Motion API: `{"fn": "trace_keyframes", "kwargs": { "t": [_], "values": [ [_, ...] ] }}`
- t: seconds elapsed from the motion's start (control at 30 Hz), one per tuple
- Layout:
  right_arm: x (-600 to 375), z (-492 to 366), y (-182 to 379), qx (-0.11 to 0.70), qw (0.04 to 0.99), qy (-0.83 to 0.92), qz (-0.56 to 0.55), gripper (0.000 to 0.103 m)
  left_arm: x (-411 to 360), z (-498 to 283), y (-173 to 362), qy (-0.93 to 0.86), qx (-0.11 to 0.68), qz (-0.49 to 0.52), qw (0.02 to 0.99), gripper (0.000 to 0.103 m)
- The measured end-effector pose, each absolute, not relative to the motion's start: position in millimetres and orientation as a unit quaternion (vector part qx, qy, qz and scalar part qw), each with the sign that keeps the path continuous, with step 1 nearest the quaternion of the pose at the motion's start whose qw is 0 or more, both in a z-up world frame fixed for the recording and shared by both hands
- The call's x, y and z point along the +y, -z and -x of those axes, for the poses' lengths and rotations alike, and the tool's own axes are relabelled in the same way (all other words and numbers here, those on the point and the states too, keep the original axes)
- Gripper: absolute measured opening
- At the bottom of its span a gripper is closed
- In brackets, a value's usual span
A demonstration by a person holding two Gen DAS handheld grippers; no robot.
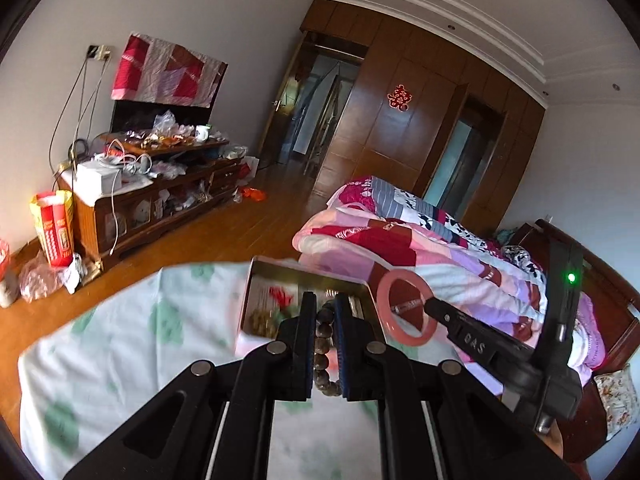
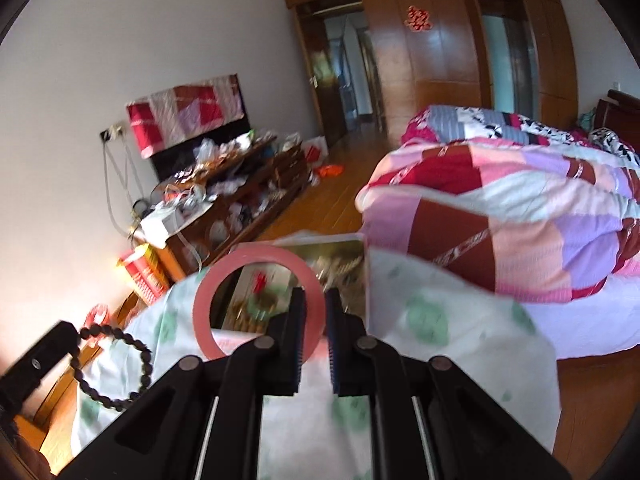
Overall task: Organize jewelry
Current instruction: 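Lower the bead bracelet into the tin with left gripper while right gripper releases the pink bangle inside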
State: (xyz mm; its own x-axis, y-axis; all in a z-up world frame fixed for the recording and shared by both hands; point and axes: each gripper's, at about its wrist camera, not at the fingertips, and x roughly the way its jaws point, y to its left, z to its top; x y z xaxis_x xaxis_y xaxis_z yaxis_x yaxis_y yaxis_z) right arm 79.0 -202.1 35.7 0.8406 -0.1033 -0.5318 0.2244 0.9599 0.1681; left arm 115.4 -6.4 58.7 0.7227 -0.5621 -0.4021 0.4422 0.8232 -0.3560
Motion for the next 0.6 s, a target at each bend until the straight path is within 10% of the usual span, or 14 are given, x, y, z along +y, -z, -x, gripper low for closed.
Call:
{"fn": "trace_keyframes", "kwargs": {
  "t": [0.6],
  "values": [
    [-236.3, -184.0, 36.6, 0.339, 0.927, 0.122, -0.102, 0.012, -92.7, -242.8, 29.0, 0.248, 0.353, 0.042, 0.901, 0.008]
  ]
}}
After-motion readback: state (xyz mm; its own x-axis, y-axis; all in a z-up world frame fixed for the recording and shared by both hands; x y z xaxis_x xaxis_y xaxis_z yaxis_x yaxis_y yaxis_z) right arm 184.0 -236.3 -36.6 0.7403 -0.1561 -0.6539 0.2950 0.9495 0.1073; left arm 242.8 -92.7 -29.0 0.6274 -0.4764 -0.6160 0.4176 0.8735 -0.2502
